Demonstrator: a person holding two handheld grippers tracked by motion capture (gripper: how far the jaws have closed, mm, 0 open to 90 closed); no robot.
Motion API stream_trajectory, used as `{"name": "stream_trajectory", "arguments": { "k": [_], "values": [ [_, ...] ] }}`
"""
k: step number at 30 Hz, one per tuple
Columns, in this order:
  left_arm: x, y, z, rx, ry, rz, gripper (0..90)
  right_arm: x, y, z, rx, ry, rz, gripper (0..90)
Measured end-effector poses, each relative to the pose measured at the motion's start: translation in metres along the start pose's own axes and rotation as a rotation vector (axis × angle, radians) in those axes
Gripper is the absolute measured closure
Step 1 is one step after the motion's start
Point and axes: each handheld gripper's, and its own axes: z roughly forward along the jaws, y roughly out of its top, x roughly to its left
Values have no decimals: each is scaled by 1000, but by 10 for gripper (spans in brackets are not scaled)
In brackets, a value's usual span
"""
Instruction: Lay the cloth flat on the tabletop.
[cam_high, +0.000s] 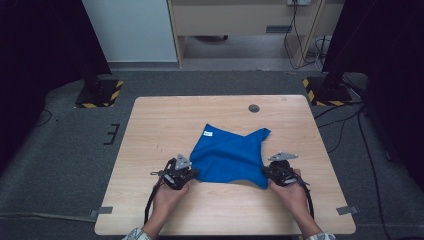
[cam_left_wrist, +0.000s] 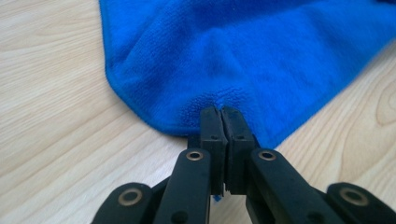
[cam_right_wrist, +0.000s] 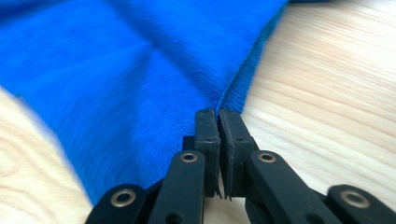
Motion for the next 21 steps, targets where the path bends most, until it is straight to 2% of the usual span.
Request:
{"name": "stream_trajectory", "arguments": {
  "k": [4, 9, 11, 14, 16, 17, 21],
  "values": [
    [2, 7, 9, 4, 4, 4, 883, -17, 4, -1, -15, -5, 25, 879],
    [12, 17, 17, -5, 17, -19, 883, -32, 15, 14, -8, -7, 37, 879],
    [15, 21, 23, -3, 21, -25, 883, -35, 22, 18, 3, -20, 27, 879],
    [16, 29, 34, -1, 23, -12, 884, -44, 30, 23, 2, -37, 37, 880],
    [16, 35, 39, 1, 24, 1, 886, -49, 35, 25, -13, -29, 51, 881],
    [16, 38, 40, -3, 20, -3, 887, -50, 38, 26, -18, -18, 62, 882],
    [12, 40, 33, -18, 10, 5, 887, -48, 45, 17, -34, -2, 52, 882]
  ]
}}
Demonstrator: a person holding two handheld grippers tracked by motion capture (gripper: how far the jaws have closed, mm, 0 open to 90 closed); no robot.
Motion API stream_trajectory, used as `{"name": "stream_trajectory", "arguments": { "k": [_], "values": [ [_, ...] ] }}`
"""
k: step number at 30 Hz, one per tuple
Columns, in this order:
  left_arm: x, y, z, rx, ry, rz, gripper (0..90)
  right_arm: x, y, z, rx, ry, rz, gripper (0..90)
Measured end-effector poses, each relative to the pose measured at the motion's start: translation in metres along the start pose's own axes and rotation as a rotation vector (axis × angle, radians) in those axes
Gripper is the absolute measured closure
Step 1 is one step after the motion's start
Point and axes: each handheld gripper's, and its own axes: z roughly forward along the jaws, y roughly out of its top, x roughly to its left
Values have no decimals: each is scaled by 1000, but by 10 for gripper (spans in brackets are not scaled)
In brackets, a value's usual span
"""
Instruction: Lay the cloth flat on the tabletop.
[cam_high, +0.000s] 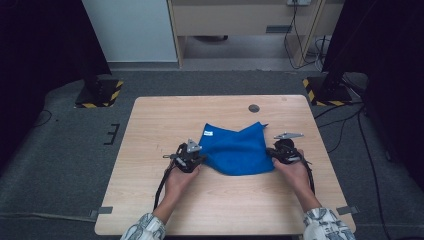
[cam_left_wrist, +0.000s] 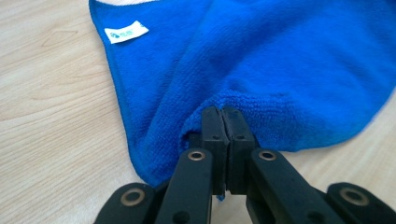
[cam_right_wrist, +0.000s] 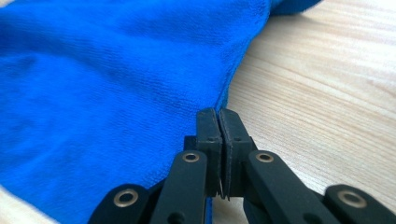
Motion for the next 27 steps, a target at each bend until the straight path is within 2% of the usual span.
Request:
{"name": "stream_trajectory", "arguments": {
  "k": [3, 7, 8, 13, 17, 23, 27],
  "values": [
    [-4, -3, -11, 6, -14, 20, 887, 0, -2, -11, 0, 6, -10, 882],
    [-9, -5, -20, 0, -33, 29, 887, 3, -10, -29, -24, 41, 10, 883],
    [-11, -6, -23, -2, -38, 33, 887, 5, -12, -33, -27, 42, -1, 882],
    [-23, -14, -35, 6, -67, 52, 887, 14, -28, -46, 5, 64, -29, 881],
    [-26, -20, -36, 24, -81, 56, 887, 15, -41, -53, 31, 71, -23, 880],
    [-29, -22, -31, 30, -116, 32, 887, 9, -57, -64, 52, 73, -8, 878],
    [-38, -23, -25, 54, -138, 54, 886, 5, -67, -71, 73, 64, 0, 876]
  ]
}}
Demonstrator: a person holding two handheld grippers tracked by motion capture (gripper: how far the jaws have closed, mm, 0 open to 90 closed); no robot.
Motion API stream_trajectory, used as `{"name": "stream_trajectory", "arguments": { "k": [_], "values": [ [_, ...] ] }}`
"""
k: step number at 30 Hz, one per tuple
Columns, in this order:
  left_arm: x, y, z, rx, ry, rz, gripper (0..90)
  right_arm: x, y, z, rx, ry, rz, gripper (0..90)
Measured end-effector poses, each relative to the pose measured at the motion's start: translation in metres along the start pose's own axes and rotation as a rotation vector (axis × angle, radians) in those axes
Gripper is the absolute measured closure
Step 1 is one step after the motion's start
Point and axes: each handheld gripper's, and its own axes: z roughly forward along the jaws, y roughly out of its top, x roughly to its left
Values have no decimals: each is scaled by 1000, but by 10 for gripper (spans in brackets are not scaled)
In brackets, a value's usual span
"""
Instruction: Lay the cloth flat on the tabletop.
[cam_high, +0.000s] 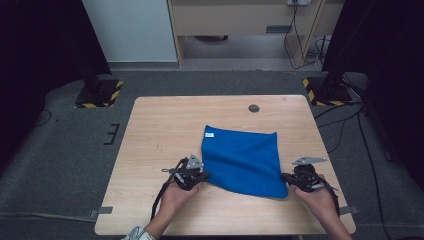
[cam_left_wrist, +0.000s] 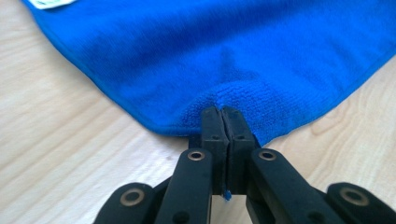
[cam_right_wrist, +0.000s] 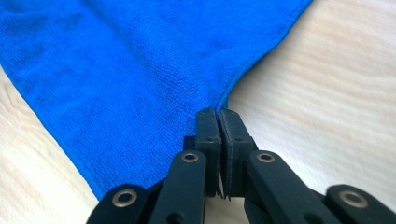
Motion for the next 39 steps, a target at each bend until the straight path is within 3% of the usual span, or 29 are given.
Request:
{"name": "stream_trajectory", "arguments": {
  "k": [4, 9, 18, 26, 31, 35, 39],
  "values": [
    [-5, -1, 0, 9, -8, 14, 886, -3, -9, -7, 5, -3, 10, 870],
    [-7, -9, -8, 16, -9, 8, 886, -4, -9, 1, 22, -11, -1, 864],
    [-8, -21, -21, 14, -33, -27, 886, -1, -7, 5, 32, -10, -26, 861],
    [-29, -20, -10, 57, -69, 24, 884, -11, -14, -10, 26, -57, -7, 866],
    [-28, -21, -13, 47, -73, 16, 881, -11, -14, -9, 37, -69, -8, 866],
    [-27, -20, -22, 13, -71, 0, 876, -9, -13, -12, 20, -73, -9, 767],
    [-32, -24, -25, 14, -64, 1, 833, -9, -13, -14, 3, -97, -1, 667]
  ]
}}
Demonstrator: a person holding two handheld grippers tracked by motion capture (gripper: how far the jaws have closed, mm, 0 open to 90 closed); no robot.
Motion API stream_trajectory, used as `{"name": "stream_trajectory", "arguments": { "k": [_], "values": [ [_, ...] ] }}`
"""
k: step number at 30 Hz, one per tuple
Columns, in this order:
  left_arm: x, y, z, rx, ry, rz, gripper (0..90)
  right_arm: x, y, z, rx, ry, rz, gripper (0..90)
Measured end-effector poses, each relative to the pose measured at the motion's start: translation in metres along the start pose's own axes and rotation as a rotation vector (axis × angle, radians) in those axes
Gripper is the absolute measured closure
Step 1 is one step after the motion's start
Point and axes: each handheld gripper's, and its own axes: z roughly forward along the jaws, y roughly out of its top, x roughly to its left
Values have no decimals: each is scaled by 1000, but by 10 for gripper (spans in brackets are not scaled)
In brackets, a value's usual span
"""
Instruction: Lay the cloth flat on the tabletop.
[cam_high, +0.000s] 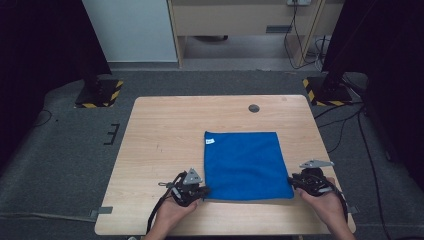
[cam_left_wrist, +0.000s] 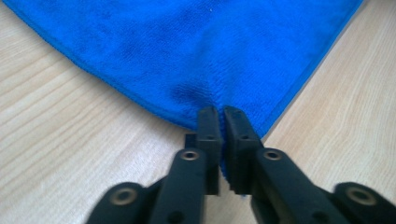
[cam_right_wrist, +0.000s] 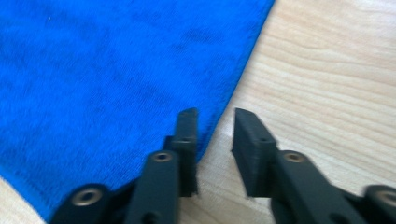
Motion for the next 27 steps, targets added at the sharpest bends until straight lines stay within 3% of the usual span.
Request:
{"name": "stream_trajectory", "arguments": {
  "k": [3, 8, 12, 22, 27],
  "values": [
    [-2, -2, 0, -1, 19, -7, 764, 0, 1, 0, 0, -6, 1, 579],
    [8, -1, -2, -43, 89, -44, 459, 5, 4, 3, -39, 15, -20, 371],
    [19, -2, -6, -94, 85, -97, 325, 9, 8, 8, -81, 32, -31, 296],
    [22, 2, -16, -164, 71, -113, 248, 19, 15, 18, -103, 43, -75, 232],
    [28, 3, -18, -161, 112, -106, 225, 22, 18, 21, -112, 50, -83, 220]
  ]
}}
